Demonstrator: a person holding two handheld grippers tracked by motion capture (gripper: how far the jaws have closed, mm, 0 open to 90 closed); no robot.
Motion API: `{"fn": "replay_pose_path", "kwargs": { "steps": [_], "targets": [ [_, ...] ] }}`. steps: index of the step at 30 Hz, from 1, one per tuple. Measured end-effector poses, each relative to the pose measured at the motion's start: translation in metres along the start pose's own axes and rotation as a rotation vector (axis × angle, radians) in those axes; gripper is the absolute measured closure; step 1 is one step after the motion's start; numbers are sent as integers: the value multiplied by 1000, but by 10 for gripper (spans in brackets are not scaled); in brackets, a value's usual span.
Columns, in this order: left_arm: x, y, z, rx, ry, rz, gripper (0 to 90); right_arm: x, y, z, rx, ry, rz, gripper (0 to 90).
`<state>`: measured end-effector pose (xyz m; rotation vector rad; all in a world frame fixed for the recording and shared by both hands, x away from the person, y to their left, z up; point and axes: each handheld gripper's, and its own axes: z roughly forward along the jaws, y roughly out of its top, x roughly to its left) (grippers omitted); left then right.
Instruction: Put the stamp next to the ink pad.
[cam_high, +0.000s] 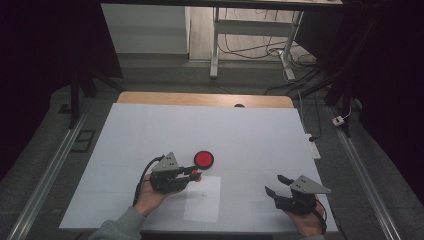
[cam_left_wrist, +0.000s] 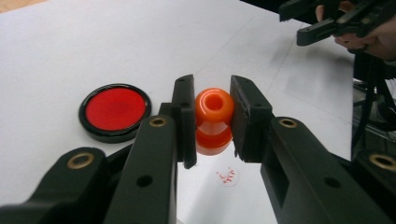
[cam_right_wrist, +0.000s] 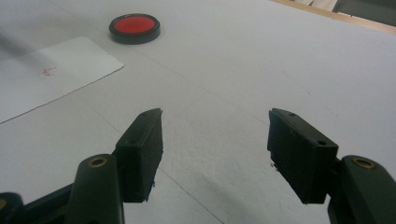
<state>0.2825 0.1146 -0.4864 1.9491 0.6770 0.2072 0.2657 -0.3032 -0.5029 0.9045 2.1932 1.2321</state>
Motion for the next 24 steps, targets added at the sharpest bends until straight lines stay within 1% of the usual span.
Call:
{"fn": "replay_pose_path", "kwargs": {
  "steps": [6,8,11,16,24],
  "targets": [
    [8,0,-5,-6,24,-22,724,1,1,0,-5,7,1,350],
    [11,0,-7,-6,34,-23,725,1,2,0,-4,3,-5,350],
    [16,1,-12,-15,51,-36,725,2,2,-1,-5,-2,-9,351],
    [28,5,-19,-19,71,-63,724,1,1,2,1,11,-12,351],
    [48,9,-18,-1,115,-99,724,1,2,3,-1,12,-14,350]
  ]
}}
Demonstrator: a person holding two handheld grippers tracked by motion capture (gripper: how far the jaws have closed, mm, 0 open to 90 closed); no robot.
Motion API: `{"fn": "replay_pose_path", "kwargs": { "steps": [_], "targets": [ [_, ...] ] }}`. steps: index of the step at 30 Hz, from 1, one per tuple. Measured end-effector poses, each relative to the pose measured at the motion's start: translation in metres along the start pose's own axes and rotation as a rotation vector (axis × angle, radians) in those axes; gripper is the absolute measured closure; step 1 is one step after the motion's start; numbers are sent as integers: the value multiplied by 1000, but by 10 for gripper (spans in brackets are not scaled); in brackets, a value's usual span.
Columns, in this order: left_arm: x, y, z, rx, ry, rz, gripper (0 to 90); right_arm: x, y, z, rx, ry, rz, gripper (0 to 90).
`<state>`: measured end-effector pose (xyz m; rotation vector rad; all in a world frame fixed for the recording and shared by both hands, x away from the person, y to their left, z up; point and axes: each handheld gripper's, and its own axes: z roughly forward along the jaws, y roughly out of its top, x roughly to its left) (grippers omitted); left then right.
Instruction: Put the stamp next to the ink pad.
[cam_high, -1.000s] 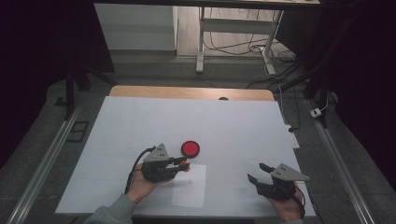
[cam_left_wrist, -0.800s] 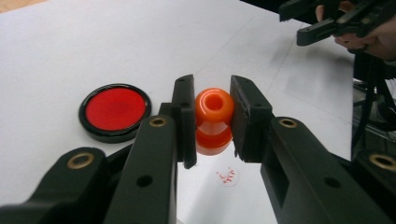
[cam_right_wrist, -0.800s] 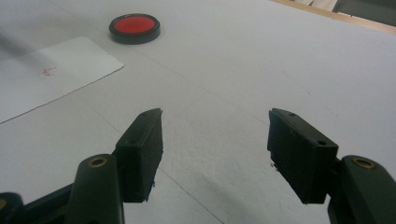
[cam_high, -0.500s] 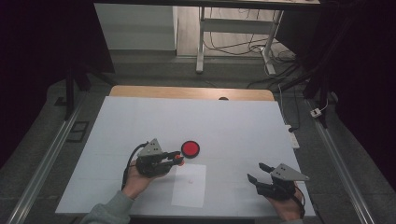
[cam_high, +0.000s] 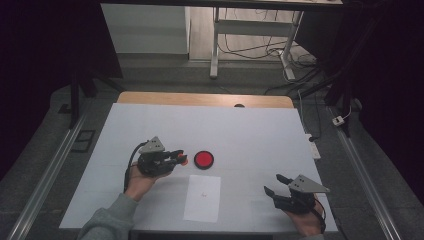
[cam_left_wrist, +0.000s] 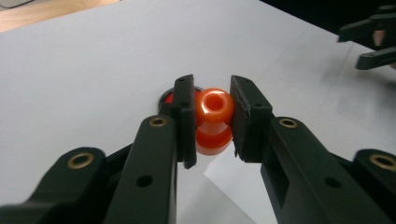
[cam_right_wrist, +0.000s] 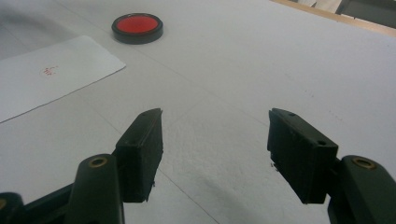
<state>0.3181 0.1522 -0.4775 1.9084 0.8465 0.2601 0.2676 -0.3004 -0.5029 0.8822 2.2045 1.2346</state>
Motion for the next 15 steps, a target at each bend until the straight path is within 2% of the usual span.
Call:
{"fn": "replay_pose_path", "kwargs": {
  "steps": [3,11,15],
  "targets": [
    [6,1,3,3,9,-17,724,0,0,0,-1,-1,0,350],
    [20,2,18,36,62,-29,723,-1,-1,0,2,-1,0,352],
    [27,-1,30,53,74,-57,722,1,0,-1,-8,-13,-16,363]
  ]
}}
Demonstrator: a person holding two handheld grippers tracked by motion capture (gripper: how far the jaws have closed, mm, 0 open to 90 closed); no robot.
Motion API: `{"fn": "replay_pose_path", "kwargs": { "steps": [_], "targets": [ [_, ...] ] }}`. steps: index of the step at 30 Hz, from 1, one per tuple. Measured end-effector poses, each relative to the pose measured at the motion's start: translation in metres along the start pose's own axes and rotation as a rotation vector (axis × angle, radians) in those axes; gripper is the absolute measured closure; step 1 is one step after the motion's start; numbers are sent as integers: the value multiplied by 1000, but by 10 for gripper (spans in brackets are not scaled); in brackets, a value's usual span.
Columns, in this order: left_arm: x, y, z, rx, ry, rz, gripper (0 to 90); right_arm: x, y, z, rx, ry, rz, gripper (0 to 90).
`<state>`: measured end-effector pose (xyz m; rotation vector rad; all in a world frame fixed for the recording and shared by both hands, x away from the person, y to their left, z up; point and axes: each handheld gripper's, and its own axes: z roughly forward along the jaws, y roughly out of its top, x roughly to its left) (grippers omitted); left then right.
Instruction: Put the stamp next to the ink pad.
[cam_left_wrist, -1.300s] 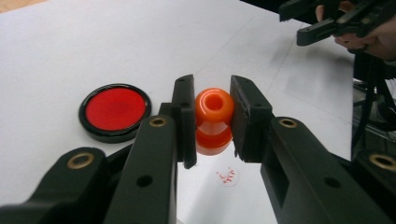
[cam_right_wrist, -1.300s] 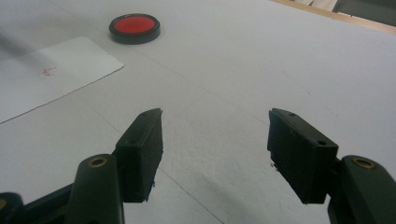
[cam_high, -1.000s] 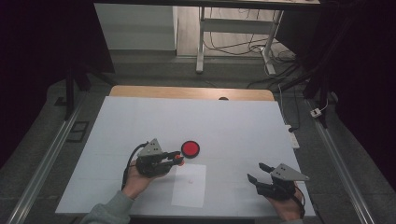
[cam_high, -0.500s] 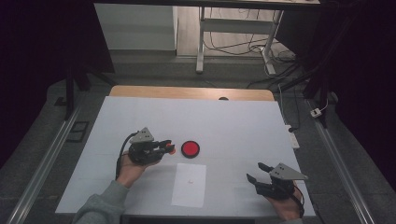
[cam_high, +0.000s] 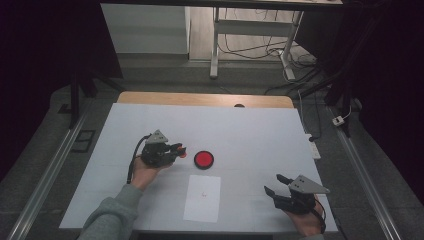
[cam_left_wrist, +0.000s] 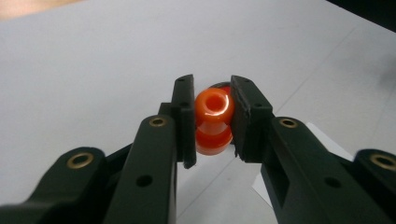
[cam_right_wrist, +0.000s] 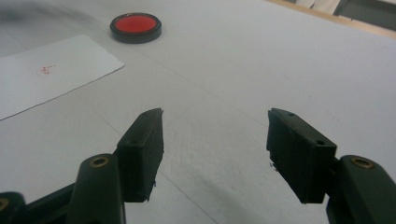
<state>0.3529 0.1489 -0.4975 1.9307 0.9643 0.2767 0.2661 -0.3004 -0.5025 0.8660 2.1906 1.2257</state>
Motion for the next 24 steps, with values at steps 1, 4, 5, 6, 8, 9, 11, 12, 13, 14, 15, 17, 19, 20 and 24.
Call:
{"fn": "replay_pose_path", "kwargs": {
  "steps": [1,4,5,6,8,9,11,12,13,14,15,17,19,20,24],
  "targets": [
    [1,0,3,6,5,-3,722,0,0,0,-4,2,-3,363],
    [5,-2,12,18,1,-29,722,1,0,1,-4,4,-4,363],
    [5,-2,15,24,7,-32,722,1,0,1,1,1,-4,362],
    [6,-2,17,29,10,-32,722,1,0,1,1,4,-4,362],
    [7,-2,21,36,20,-38,721,1,0,1,4,1,-5,362],
    [8,-2,23,40,22,-38,722,1,0,0,2,4,-4,363],
    [8,-2,26,46,32,-38,721,1,0,1,1,4,-4,362],
    [8,-3,28,47,38,-38,721,1,0,1,-1,2,-5,362],
    [8,-3,30,52,45,-34,721,1,0,1,-4,5,-6,363],
    [8,-3,32,58,54,-29,721,1,0,0,-6,4,-7,363],
    [9,-3,34,65,59,-27,721,2,1,0,-6,4,-5,363],
    [10,-3,37,71,62,-34,720,2,1,0,-10,6,-9,363],
    [10,-4,41,76,65,-38,720,2,1,0,-9,5,-6,363],
    [10,-4,42,78,65,-38,720,2,1,0,-6,3,-6,363],
    [10,-6,46,86,67,-44,720,2,0,1,-6,7,-9,363]
  ]
}}
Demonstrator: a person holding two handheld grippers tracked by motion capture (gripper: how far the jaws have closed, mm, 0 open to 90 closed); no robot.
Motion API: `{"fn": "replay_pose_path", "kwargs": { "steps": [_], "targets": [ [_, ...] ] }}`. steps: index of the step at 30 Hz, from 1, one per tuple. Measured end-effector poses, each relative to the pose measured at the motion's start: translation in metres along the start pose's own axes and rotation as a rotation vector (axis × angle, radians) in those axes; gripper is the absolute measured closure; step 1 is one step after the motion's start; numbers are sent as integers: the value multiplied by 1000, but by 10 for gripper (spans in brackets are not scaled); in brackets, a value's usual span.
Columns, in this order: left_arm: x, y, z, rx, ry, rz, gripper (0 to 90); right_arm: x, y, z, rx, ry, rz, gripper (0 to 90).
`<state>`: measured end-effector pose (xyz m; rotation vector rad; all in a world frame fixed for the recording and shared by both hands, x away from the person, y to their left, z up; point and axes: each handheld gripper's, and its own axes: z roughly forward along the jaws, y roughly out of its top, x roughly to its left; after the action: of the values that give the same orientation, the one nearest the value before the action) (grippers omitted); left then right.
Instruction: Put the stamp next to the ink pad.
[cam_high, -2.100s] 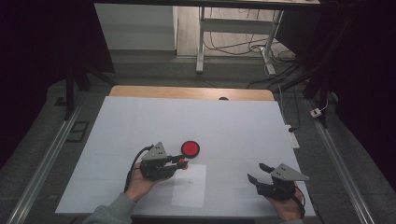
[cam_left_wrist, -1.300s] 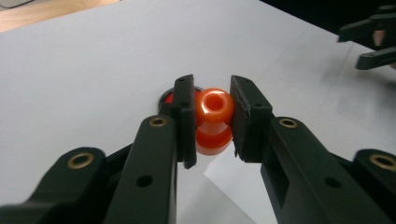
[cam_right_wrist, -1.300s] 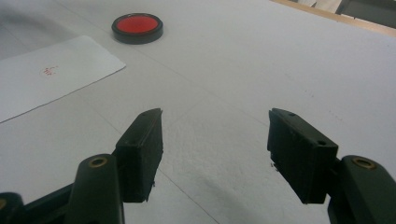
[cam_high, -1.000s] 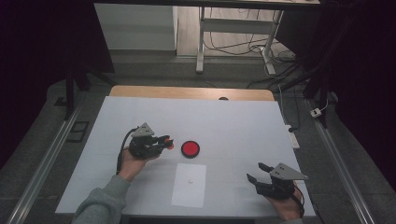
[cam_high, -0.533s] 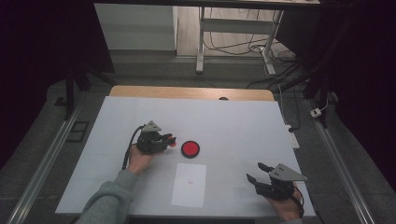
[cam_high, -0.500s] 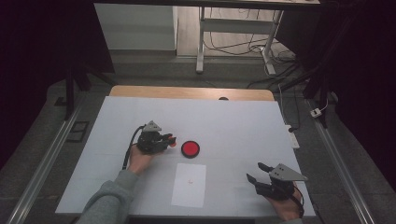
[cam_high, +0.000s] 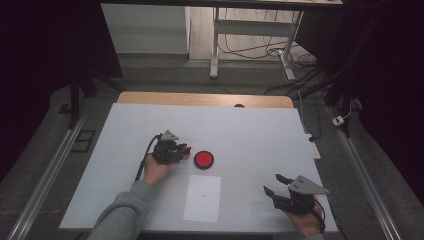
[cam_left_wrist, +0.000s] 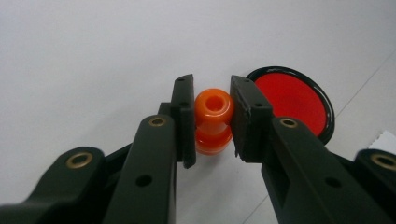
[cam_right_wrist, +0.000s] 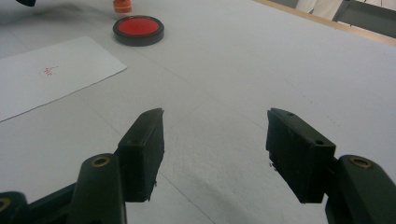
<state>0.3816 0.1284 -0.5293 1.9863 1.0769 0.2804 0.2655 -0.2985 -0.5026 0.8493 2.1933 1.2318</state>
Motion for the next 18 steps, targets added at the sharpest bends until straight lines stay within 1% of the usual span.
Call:
{"fn": "replay_pose_path", "kwargs": {
  "steps": [5,9,11,16,18],
  "targets": [
    [0,-1,2,1,6,2,719,0,0,0,4,2,-3,362],
    [-1,-2,5,21,10,13,715,0,0,1,3,3,-5,361],
    [-1,-2,4,21,10,12,711,0,0,1,3,4,-5,361],
    [0,-3,4,34,-7,15,699,0,0,1,4,4,-6,359],
    [0,-3,3,40,-10,19,662,1,0,1,6,3,-8,359]
  ]
}}
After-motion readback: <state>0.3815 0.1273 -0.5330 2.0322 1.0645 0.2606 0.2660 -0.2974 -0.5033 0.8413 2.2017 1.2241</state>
